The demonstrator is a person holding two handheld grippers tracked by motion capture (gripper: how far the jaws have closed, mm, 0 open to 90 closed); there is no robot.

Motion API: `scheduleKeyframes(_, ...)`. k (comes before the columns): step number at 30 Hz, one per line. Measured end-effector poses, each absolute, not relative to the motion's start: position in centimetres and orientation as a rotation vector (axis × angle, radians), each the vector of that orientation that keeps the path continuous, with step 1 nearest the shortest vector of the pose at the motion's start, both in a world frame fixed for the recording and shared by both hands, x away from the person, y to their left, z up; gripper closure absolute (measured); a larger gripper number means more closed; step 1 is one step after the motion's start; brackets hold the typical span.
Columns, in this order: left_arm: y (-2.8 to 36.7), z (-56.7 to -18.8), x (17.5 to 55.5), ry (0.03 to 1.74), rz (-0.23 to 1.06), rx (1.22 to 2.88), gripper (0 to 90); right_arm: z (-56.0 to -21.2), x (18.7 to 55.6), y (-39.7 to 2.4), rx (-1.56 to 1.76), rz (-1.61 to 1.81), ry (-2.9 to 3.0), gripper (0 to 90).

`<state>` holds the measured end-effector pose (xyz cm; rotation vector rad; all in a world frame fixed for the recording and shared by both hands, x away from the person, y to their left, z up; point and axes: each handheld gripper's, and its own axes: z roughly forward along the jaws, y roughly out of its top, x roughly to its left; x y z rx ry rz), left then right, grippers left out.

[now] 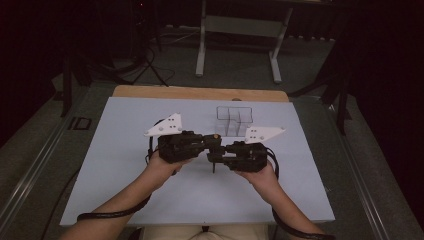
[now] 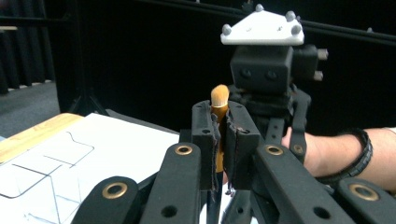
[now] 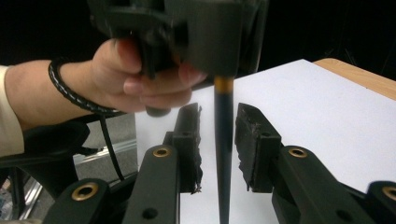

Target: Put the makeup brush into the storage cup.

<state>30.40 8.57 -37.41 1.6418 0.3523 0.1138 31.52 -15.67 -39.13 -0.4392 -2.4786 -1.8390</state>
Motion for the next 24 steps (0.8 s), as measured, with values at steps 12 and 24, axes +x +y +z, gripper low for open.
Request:
scheduleKeyframes(12,8.6,-37.7,30.4,0.367,0.113,1.624,85.1,-38.2,31.7,-15.9,-0.466,-1.889,-2.462,78.5)
scheduleKeyframes(24,8.7,-37.7,30.7,0.35,0.071,1.619,84.6,-37.7,31.5,-15.8,-0.416,-1.862,-2.525,83.7)
